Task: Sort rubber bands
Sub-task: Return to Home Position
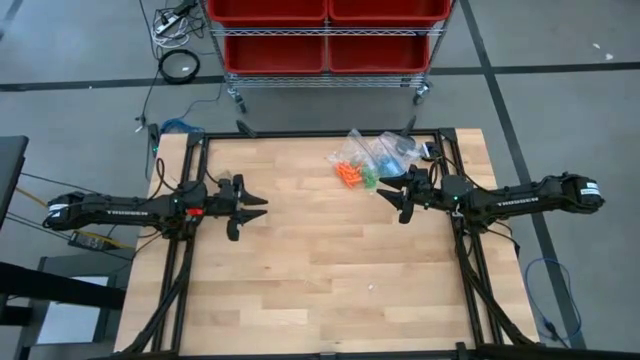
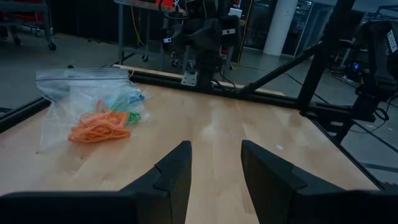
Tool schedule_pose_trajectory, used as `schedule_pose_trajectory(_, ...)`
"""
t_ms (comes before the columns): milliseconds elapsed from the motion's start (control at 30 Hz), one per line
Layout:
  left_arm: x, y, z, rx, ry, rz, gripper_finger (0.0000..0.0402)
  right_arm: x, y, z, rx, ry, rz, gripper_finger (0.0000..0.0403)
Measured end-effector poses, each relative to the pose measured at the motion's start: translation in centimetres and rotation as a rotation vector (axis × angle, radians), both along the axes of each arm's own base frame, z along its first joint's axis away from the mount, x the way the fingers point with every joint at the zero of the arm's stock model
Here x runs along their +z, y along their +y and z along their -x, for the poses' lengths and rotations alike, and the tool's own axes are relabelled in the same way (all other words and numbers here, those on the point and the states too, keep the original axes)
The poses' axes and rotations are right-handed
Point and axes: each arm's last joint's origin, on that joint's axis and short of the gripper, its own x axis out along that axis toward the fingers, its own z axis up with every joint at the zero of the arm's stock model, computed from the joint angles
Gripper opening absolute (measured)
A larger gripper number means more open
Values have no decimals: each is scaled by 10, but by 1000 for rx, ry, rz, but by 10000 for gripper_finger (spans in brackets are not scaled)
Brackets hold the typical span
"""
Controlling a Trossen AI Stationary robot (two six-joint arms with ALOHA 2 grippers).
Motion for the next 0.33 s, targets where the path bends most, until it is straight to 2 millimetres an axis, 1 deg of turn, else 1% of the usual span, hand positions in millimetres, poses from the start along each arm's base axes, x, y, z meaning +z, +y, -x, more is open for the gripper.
schedule_pose_trajectory(333, 0, 0, 0, 0, 0, 0, 147, 0, 0, 0, 0, 0, 0, 198)
